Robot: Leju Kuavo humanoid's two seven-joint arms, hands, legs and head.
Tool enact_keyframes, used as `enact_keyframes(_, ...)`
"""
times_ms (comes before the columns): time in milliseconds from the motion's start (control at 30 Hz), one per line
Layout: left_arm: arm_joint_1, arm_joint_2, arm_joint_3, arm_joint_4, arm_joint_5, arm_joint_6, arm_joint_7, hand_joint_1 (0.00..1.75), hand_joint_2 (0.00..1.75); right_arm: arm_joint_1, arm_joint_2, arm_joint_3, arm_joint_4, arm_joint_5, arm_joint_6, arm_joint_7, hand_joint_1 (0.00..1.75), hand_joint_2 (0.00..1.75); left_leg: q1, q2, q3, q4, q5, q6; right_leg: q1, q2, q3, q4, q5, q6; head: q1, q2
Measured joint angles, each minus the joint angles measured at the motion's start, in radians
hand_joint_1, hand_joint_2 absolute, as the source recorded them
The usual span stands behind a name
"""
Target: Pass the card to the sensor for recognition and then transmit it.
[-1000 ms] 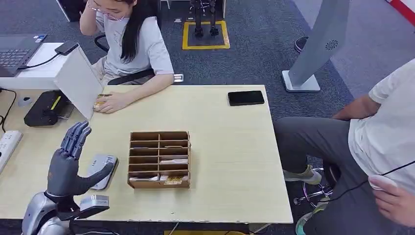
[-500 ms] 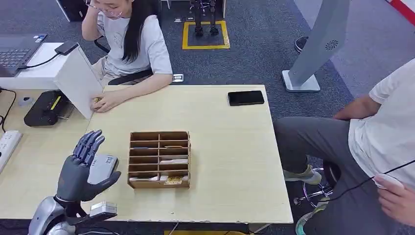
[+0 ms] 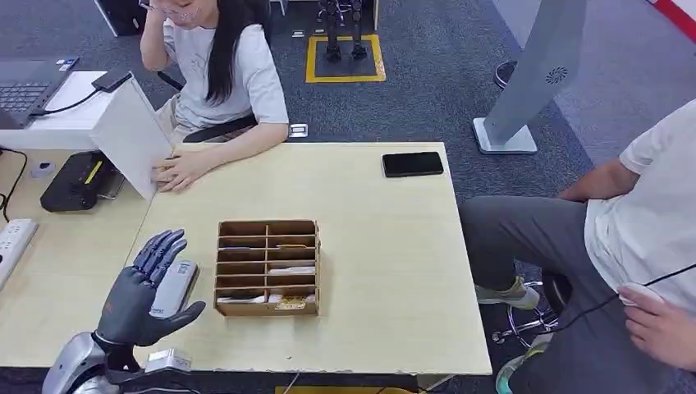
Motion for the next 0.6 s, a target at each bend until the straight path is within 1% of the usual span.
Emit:
enact_keyframes(67, 0.0, 0.003, -0.009, 0.0, -0.016, -0.002, 0.0, 0.0, 1.75, 0.0, 0.0, 0.001, 0.0, 0.0, 0.0, 0.0, 0.0, 0.0, 0.0, 0.0, 0.0, 0.0, 0.0, 0.0, 0.0, 0.0, 0.0, 0.0, 0.0, 0.0, 0.0, 0.0)
enact_keyframes(133, -0.002, 0.007, -0.023, 0.0, -0.049, 0.002, 0.011, 0.0, 1.75, 0.0, 0.0, 0.004, 0.0, 0.0, 0.0, 0.0, 0.0, 0.0, 0.0, 0.0, 0.0, 0.0, 0.0, 0.0, 0.0, 0.0, 0.0, 0.0, 0.0, 0.0, 0.0, 0.0)
enact_keyframes(233, -0.003, 0.011, -0.038, 0.0, -0.06, 0.008, 0.019, 0.0, 1.75, 0.0, -0.001, 0.006, 0.0, 0.0, 0.0, -0.001, 0.0, 0.0, 0.0, 0.0, 0.0, 0.0, 0.0, 0.0, 0.0, 0.0, 0.0, 0.0, 0.0, 0.0, 0.0, 0.0)
enact_keyframes(400, -0.003, 0.023, -0.065, 0.001, -0.076, 0.031, 0.023, 0.0, 1.75, 0.0, -0.003, 0.014, 0.0, 0.0, 0.0, -0.002, 0.0, 0.0, 0.0, 0.0, 0.0, 0.0, 0.0, 0.0, 0.0, 0.0, 0.0, 0.0, 0.0, 0.0, 0.0, 0.0)
enact_keyframes(600, -0.013, 0.031, -0.092, 0.012, -0.135, 0.06, 0.054, 0.0, 1.75, 0.0, -0.005, 0.021, 0.0, 0.0, 0.002, -0.001, 0.0, 0.0, 0.0, 0.0, 0.0, 0.0, 0.0, 0.0, 0.0, 0.0, 0.0, 0.0, 0.0, 0.0, 0.0, 0.0)
